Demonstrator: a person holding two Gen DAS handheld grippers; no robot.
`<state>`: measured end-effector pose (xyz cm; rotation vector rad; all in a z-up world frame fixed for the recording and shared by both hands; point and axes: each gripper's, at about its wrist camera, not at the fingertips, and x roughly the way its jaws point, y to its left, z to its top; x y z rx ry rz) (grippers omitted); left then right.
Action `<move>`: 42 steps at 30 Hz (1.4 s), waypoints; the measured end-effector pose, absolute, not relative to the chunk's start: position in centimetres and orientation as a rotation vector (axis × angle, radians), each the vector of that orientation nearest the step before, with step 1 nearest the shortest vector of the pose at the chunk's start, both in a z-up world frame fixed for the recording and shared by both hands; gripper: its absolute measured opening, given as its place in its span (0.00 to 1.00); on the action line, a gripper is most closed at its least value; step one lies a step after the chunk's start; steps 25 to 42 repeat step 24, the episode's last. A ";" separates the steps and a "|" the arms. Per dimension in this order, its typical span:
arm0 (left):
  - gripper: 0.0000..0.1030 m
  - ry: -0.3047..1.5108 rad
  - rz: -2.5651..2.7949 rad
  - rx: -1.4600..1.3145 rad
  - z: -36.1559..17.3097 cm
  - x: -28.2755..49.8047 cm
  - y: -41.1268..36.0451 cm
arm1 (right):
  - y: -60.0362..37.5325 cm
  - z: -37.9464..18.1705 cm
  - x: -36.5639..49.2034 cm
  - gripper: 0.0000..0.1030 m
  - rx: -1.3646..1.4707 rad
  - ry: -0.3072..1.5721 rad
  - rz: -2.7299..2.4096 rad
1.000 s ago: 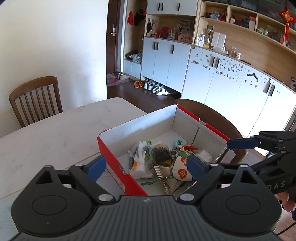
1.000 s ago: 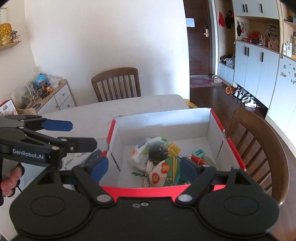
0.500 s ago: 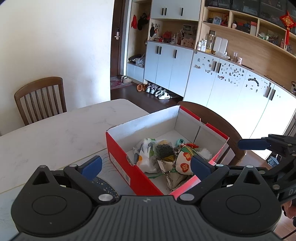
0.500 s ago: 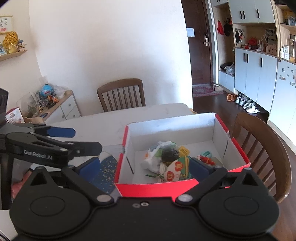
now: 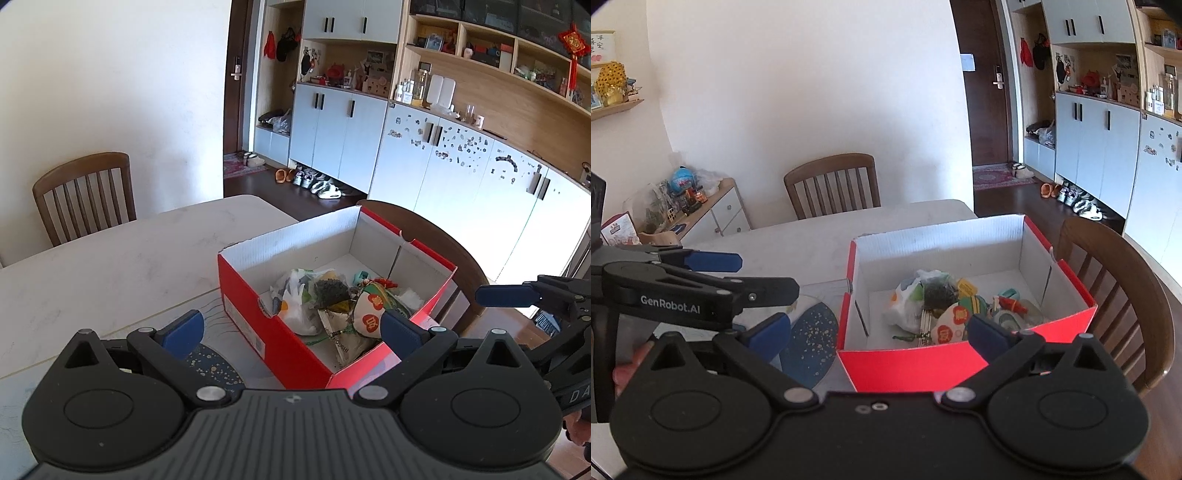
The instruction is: Organize objects
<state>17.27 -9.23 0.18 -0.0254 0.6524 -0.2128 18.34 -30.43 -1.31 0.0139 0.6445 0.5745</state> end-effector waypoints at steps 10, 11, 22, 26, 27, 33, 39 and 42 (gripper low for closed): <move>0.99 0.652 -0.214 -0.033 0.1 17.2 -8.9 | -30.0 -1.6 17.7 0.99 0.003 0.670 0.516; 0.99 0.654 -0.215 -0.032 0.0 17.1 -8.9 | -30.0 -1.7 17.7 0.99 0.004 0.672 0.510; 0.99 0.653 -0.210 -0.049 -0.1 16.7 -7.7 | -29.8 -1.6 17.5 0.99 0.002 0.708 0.437; 0.99 0.650 -0.202 -0.054 -0.1 16.5 -7.2 | -29.4 -1.4 17.4 0.99 -0.008 0.714 0.419; 0.99 0.650 -0.202 -0.054 -0.1 16.5 -7.2 | -29.4 -1.4 17.4 0.99 -0.008 0.714 0.419; 0.99 0.650 -0.202 -0.054 -0.1 16.5 -7.2 | -29.4 -1.4 17.4 0.99 -0.008 0.714 0.419; 0.99 0.650 -0.202 -0.054 -0.1 16.5 -7.2 | -29.4 -1.4 17.4 0.99 -0.008 0.714 0.419; 0.99 0.650 -0.202 -0.054 -0.1 16.5 -7.2 | -29.4 -1.4 17.4 0.99 -0.008 0.714 0.419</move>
